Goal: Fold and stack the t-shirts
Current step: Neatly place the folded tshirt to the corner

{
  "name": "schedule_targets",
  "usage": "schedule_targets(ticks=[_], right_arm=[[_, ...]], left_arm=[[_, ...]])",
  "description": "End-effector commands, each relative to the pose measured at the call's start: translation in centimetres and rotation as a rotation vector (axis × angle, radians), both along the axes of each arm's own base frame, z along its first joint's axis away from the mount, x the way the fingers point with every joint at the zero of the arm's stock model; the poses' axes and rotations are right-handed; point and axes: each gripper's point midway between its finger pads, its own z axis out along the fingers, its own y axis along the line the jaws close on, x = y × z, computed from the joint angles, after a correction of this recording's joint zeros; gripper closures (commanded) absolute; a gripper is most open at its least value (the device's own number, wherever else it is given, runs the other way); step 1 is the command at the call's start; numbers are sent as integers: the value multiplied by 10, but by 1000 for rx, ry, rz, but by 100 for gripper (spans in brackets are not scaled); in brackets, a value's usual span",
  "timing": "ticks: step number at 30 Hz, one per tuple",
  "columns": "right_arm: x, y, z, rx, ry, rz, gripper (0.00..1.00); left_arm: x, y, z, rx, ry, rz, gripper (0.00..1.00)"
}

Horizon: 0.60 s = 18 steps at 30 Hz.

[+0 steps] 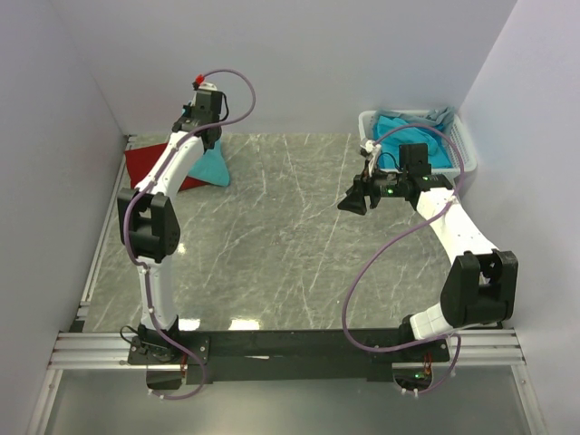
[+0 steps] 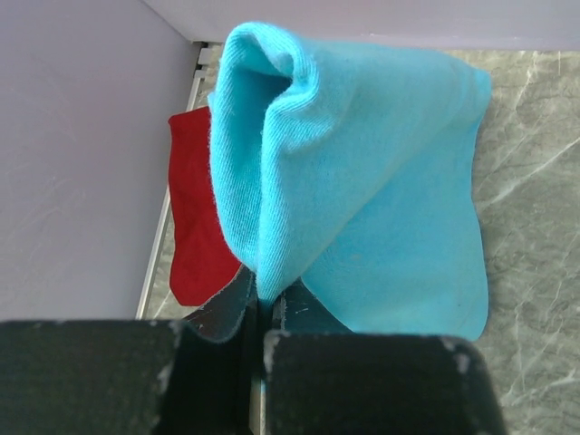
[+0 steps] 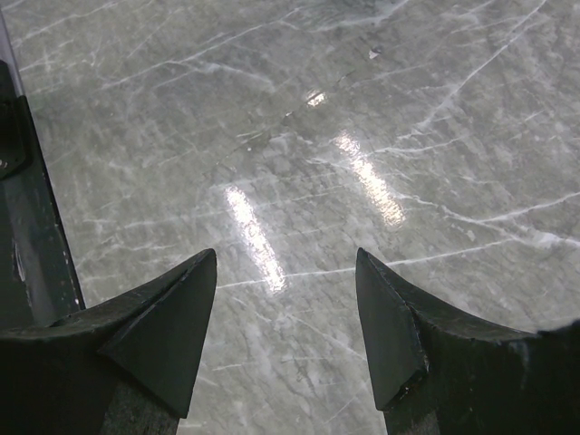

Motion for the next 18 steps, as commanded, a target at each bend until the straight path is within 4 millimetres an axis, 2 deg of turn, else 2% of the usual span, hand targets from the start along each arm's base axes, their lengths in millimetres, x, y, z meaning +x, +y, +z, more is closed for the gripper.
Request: schedule_targets(ticks=[1,18], right_arm=[[1,1,16,16,-50,17,31],[1,1,14,13,-44,22,31]], left_arm=[[0,6,68,-10,-163,28,100],[-10,8,102,-42,-227,26,100]])
